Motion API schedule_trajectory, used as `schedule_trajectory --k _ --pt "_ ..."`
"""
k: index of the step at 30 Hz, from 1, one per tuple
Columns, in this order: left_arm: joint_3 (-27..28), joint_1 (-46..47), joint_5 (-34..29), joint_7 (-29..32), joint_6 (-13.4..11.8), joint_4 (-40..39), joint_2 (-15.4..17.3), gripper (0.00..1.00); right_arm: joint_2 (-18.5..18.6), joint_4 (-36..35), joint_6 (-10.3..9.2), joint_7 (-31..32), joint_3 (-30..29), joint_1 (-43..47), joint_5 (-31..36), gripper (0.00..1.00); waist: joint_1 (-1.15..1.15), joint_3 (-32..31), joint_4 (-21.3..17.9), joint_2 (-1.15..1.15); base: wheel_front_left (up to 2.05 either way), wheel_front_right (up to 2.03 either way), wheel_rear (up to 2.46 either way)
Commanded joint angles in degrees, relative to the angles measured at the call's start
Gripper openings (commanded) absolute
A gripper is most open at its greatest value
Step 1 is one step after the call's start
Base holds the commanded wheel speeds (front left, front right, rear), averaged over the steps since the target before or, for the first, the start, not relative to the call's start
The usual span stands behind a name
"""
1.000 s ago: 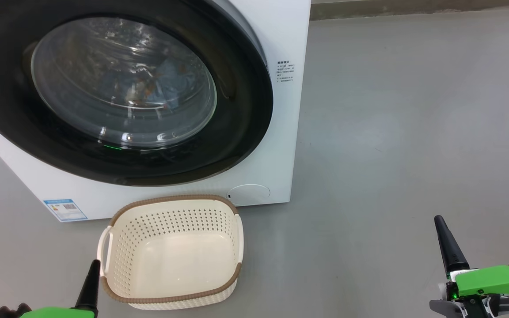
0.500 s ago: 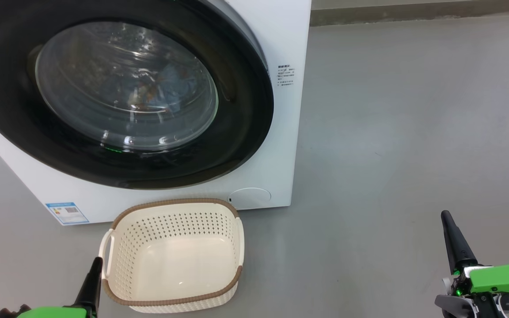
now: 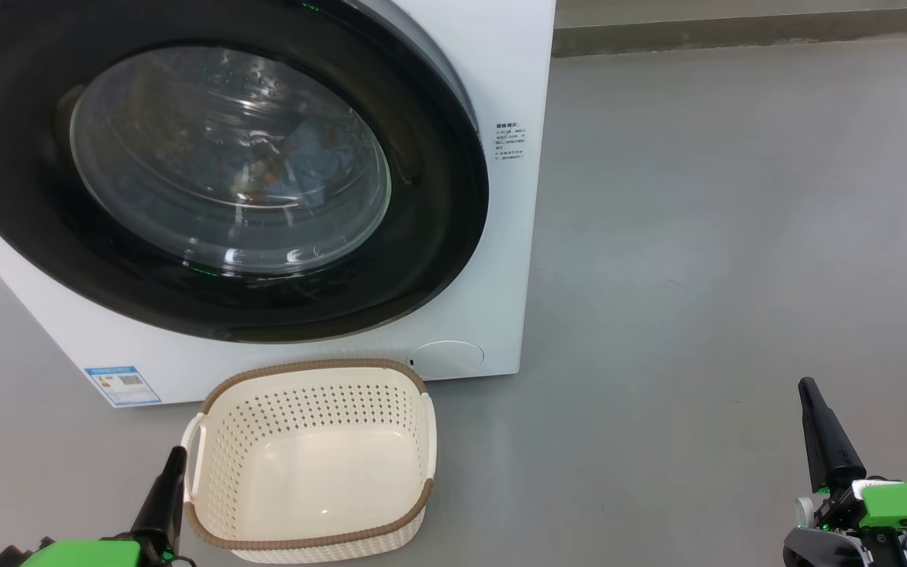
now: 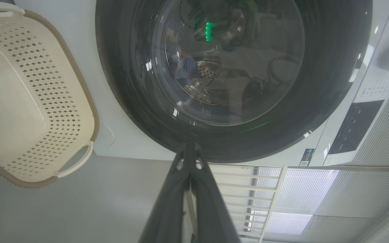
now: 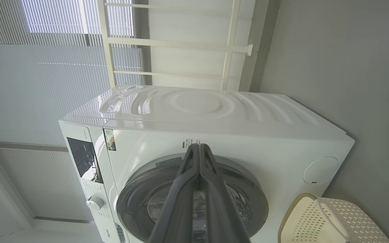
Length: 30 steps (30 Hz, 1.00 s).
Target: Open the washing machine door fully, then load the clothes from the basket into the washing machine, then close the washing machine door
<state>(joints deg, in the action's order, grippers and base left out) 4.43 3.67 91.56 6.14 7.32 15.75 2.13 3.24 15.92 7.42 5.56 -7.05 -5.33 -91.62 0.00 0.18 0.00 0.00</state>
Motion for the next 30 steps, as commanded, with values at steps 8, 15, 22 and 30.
schedule_trajectory --k 8,15,22,30 --pt "2.0 2.5 0.7 0.3 0.2 -1.7 0.8 0.00 0.0 -1.9 0.07 0.6 1.0 -0.8 -0.9 0.00 0.00 0.0 0.0 0.00 0.00 0.00 0.00" --pt "2.0 2.5 0.6 0.3 0.2 -1.7 0.8 0.00 0.0 -1.9 0.07 0.6 0.9 -0.8 -0.9 0.00 0.00 0.0 0.0 0.00 0.00 0.00 0.00" --pt "2.1 2.5 0.6 0.3 0.2 -1.7 0.8 0.00 -0.1 -1.9 0.07 0.6 0.9 -0.8 -0.8 0.00 0.00 0.0 0.0 0.00 0.00 0.00 0.00" --pt "2.1 2.5 0.6 0.3 0.2 -1.7 0.8 0.00 -0.1 -1.9 0.07 0.7 0.8 -0.8 -0.8 0.00 0.00 0.0 0.0 0.00 0.00 0.00 0.00"
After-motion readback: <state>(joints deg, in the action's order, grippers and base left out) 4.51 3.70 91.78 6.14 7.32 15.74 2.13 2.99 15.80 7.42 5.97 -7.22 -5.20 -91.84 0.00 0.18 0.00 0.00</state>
